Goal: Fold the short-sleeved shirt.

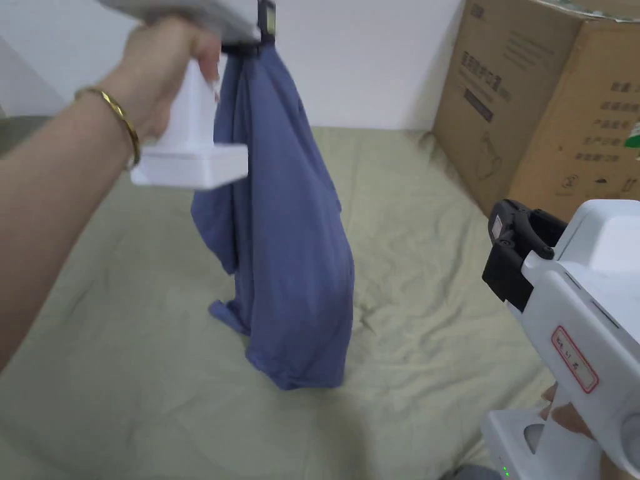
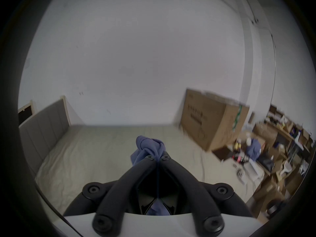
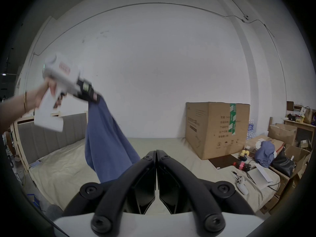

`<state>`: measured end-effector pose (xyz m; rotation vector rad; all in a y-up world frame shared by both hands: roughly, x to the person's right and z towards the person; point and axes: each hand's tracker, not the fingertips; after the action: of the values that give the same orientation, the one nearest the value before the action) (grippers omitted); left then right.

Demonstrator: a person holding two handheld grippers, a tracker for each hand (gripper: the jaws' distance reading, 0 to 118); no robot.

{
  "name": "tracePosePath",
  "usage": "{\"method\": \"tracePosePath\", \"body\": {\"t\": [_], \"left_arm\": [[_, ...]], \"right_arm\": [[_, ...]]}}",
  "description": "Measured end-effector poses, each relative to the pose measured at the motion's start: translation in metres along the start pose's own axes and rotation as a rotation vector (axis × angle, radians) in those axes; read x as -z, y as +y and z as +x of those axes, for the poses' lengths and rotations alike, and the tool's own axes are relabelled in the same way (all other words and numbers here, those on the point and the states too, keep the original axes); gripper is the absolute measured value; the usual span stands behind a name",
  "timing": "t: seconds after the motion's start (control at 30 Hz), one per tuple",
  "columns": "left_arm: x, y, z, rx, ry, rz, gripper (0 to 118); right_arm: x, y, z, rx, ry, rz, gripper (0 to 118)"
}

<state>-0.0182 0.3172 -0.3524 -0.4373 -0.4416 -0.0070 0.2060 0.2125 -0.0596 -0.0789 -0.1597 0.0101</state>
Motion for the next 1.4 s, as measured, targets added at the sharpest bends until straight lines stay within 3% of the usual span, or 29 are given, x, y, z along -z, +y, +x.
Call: {"method": "tracePosePath", "body": {"t": [0.2,0.43,0.5,0.57,0.63,0.73,0.93,1.03,1.23,1.33,1.4], "left_arm": [[0.094,-0.123,0.029,0.079,-0.01,-0.325,0],[0.134,-0.248,0.048,0.114,0.023,-0.62,1],[0.138,-0.266,0.049,0.119,0.025,-0.679,33],[0.14,-0.277,0.049,0.095,-0.011,-0.724,75],[0.143,-0.276,0.041,0.038,-0.046,-0.694,84],[0.132,-0.25,0.032,-0.037,-0.068,-0.584,87],[0.063,-0.163,0.0,-0.068,0.05,-0.17,96],[0.019,-0.138,-0.019,-0.04,0.175,0.042,105],[-0.06,-0.151,-0.041,0.052,0.337,0.297,102],[-0.086,-0.172,-0.045,0.058,0.347,0.341,78],[-0.098,-0.184,-0.046,0.061,0.352,0.344,53]], "right_arm": [[0.007,-0.016,0.014,0.014,-0.04,-0.052,0],[0.026,-0.036,0.023,0.035,-0.053,-0.123,0],[0.031,-0.041,0.022,0.039,-0.049,-0.139,0],[0.035,-0.044,0.02,0.043,-0.044,-0.149,0],[0.038,-0.046,0.018,0.042,-0.035,-0.156,0],[0.041,-0.046,0.013,0.037,-0.021,-0.16,0],[0.046,-0.037,-0.003,0.023,0.013,-0.133,0],[0.05,-0.032,-0.012,0.015,0.029,-0.112,0],[0.057,-0.029,-0.034,0.001,0.043,-0.065,0],[0.058,-0.029,-0.043,-0.008,0.041,-0.047,0],[0.058,-0.03,-0.047,-0.005,0.044,-0.044,0]]}}
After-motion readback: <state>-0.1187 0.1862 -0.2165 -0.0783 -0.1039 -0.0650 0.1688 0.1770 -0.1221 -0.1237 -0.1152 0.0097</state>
